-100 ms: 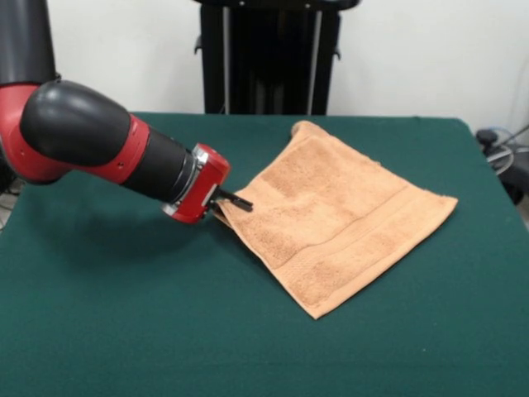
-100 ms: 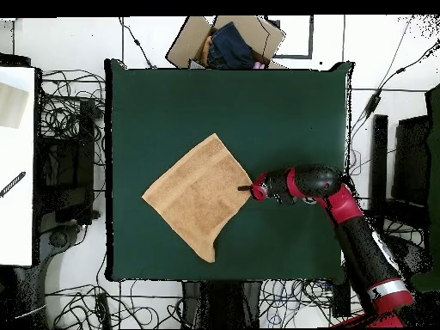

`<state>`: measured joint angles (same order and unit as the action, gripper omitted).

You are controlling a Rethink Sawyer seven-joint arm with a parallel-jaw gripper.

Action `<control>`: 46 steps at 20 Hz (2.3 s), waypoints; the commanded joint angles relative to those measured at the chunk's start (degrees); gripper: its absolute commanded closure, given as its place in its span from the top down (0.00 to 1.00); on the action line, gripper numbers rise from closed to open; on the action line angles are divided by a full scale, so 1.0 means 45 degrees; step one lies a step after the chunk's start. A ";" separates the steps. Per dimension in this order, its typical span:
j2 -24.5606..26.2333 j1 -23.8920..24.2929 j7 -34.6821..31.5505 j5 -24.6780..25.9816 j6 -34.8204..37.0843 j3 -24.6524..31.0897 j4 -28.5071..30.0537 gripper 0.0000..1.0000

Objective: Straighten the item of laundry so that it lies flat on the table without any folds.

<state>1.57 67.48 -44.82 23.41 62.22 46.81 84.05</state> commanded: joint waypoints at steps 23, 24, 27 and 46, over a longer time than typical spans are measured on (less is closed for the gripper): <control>-0.0866 -0.0232 0.1235 0.0634 0.1122 -0.1402 -0.0535 0.00; -0.0874 -0.0242 0.1258 0.0622 0.1189 -0.1392 -0.0591 0.00; -0.0893 -0.0241 0.1336 0.0614 0.1379 -0.1379 -0.0711 0.00; -0.3652 -0.1539 -0.0587 0.0340 0.1819 -0.0761 0.0583 0.00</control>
<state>-8.52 64.51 -44.82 23.46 67.26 45.40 84.79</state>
